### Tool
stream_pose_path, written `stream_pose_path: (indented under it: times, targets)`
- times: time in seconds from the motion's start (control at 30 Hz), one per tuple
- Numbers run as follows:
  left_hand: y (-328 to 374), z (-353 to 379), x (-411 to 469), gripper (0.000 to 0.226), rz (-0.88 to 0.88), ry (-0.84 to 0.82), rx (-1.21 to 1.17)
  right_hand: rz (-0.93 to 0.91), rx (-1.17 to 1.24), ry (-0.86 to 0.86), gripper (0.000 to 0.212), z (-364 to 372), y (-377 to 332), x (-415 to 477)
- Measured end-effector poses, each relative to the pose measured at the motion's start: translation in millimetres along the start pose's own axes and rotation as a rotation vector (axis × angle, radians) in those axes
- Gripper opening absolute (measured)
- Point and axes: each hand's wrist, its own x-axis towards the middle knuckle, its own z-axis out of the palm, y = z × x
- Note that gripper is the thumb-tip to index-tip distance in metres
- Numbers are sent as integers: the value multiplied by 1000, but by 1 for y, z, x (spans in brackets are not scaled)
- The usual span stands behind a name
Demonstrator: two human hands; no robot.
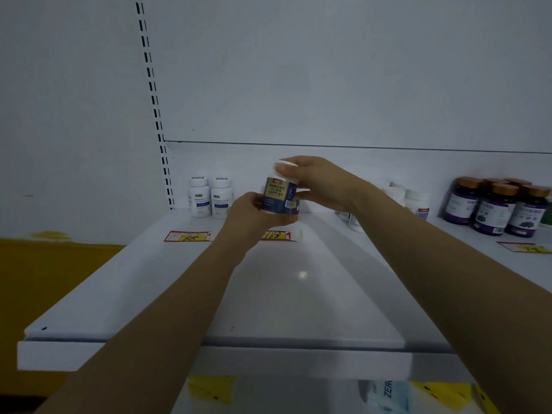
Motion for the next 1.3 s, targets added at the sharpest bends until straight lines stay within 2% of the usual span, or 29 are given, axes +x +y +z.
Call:
stream_pose_path:
  times: [0.1, 0.2, 0.27, 0.33, 0.47, 0.63, 0.8, 0.9, 0.97, 1.1, 1.2, 1.3]
  targets:
    - [-4, 2, -1, 58, 15, -47, -17, -5, -100, 61, 35, -1, 0, -1]
    - [-7, -1, -1, 56, 48, -61, -92, -38, 5, 90, 35, -5, 1, -3]
    - [-7, -2, 3, 53, 114, -4, -134, -129, 65, 86, 39, -4, -2, -8]
    - [-4, -3, 7, 52, 226, 87, -137, -272, -2, 102, 43, 1, -6, -17]
    - [-2, -5, 17, 56, 482, 328, -3, -490, -77, 175, 50, 19, -1, -34]
    - [-3, 0, 18, 56, 516, 374, 18, -562, -173, 250, 47, 22, 2, -35]
    - [6, -9, 12, 57, 428, 199, -37, -434, -102, 288, 49, 7, -12, -23]
    - [13, -10, 6, 53, 292, 135, -11, -246, -36, 240, 46, -6, -15, -11]
    - [16, -9, 3, 50, 206, 110, -6, -116, -84, 219, 44, -10, -14, -5]
    - [16, -3, 1, 44, 83, 63, -106, 101, 2, 273, 55, -7, -6, -2]
    - [14, 0, 2, 35, 63, 54, -126, 160, 84, 298, 58, -4, 4, -2]
    - [12, 1, 1, 38, 59, 59, -117, 149, 110, 296, 54, -1, 8, -3]
